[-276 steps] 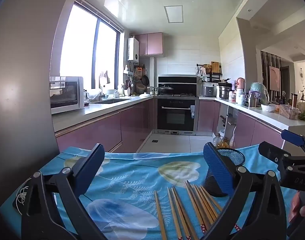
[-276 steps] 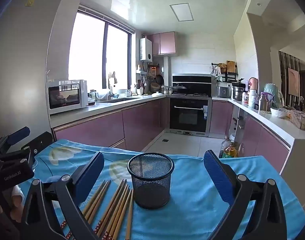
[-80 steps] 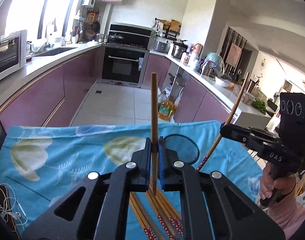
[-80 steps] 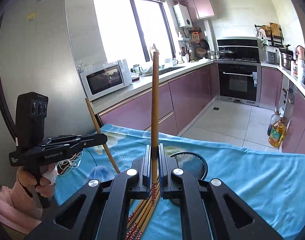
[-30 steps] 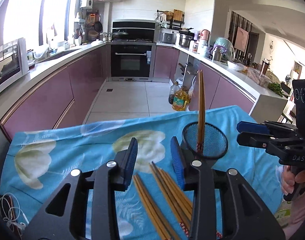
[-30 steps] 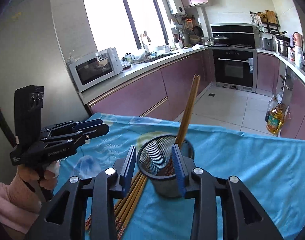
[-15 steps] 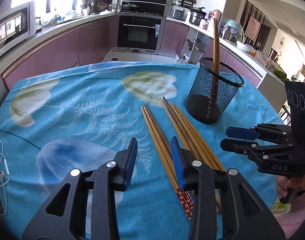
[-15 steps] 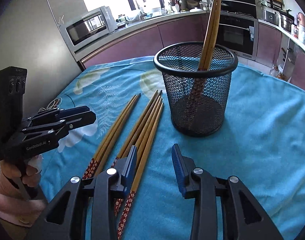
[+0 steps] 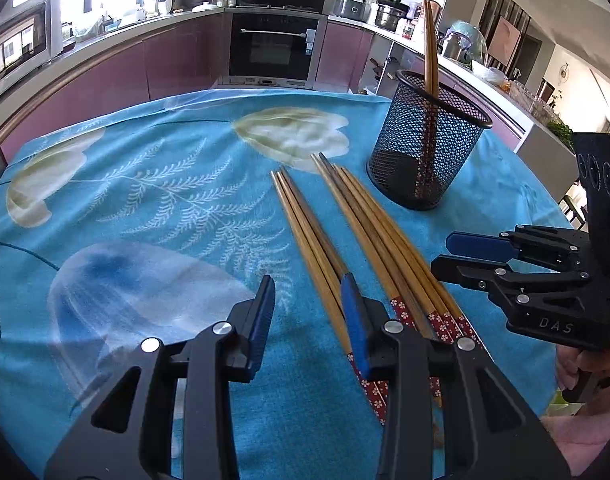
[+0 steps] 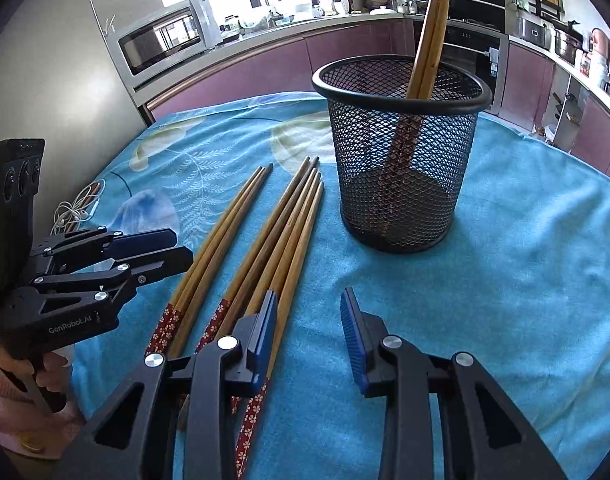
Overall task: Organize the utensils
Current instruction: 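Move the right gripper back and grasp another wooden chopstick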
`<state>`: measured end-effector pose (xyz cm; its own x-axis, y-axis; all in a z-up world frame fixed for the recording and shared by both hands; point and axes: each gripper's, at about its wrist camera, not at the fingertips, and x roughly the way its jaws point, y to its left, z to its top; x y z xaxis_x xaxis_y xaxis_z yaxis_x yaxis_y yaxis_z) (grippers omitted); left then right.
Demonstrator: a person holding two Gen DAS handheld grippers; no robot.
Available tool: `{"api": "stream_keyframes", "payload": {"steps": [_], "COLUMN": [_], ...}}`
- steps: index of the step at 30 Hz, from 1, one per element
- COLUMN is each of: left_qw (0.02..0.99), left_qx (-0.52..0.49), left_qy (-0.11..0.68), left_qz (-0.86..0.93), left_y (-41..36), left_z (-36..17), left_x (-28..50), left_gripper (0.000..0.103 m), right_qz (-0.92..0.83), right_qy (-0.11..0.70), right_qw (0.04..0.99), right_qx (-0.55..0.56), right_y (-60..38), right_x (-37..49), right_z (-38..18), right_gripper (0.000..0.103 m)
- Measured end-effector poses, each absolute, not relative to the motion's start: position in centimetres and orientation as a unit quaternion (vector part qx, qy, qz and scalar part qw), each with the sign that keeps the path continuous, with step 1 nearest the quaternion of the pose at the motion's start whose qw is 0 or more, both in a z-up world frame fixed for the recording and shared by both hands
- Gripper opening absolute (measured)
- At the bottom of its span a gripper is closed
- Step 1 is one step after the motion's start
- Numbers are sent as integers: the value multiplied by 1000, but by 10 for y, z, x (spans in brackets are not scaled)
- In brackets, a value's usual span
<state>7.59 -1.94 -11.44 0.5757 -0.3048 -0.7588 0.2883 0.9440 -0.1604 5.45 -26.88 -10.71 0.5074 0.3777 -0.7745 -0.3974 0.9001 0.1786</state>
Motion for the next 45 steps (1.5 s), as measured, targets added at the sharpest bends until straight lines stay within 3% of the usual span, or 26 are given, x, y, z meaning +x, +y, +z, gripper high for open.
{"api": "stream_keyframes", "payload": {"steps": [18, 25, 30, 35, 39, 40, 45], "left_qw": [885, 884, 884, 879, 879, 879, 879], "left_qx": [14, 23, 23, 1, -9, -12, -28], "left_qy": [435, 436, 440, 452, 453, 454, 455], "left_qz": [-167, -165, -157, -153, -145, -145, -140], "left_y": [-20, -20, -18, -13, -13, -13, -14], "left_z": [-123, -123, -123, -122, -122, -123, -123], "left_x": [78, 80, 89, 103, 109, 109, 109], "left_gripper": [36, 36, 27, 25, 19, 13, 10], "right_qz": [206, 201, 200, 200, 202, 203, 202], "right_qy": [445, 448, 447, 445, 449, 450, 451], "right_qw": [871, 870, 870, 871, 869, 869, 869], "right_qx": [-38, -46, -50, -53, -42, -37, -25], "right_y": [-265, -263, -259, -255, -256, -256, -257], "right_x": [57, 62, 68, 74, 78, 79, 79], "right_z": [-109, -111, -112, -112, -111, -111, -111], "right_gripper": [32, 27, 24, 23, 11, 8, 6]}}
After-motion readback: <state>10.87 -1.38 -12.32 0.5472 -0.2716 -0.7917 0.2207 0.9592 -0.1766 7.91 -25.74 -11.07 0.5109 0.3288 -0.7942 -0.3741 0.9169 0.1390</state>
